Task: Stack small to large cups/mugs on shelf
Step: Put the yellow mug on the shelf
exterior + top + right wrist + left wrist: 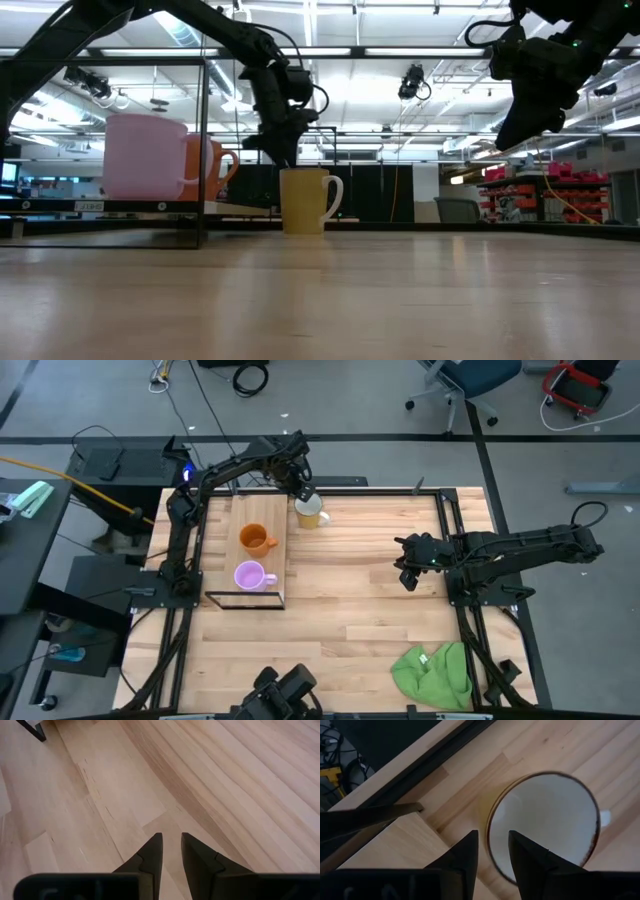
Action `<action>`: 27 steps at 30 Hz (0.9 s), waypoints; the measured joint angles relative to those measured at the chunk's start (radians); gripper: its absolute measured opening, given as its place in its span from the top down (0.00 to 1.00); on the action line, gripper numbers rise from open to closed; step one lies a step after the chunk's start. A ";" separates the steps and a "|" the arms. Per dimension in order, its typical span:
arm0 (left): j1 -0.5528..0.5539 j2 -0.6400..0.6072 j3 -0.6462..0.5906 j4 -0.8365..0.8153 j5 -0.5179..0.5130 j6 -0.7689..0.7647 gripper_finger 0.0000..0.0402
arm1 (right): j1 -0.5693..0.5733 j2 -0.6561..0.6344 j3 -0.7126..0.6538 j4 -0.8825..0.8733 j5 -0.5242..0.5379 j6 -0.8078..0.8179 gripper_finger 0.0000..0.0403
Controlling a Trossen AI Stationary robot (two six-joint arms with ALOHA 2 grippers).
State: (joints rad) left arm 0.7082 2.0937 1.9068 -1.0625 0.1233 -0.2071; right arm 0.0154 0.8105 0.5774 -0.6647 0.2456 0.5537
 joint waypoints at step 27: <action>0.000 0.026 0.003 -0.013 -0.048 -0.008 0.71 | 0.000 0.000 0.000 0.001 0.000 0.000 0.81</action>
State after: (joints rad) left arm 0.7082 2.1200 1.9102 -1.0751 0.0756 -0.2155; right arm 0.0154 0.8104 0.5773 -0.6639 0.2459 0.5541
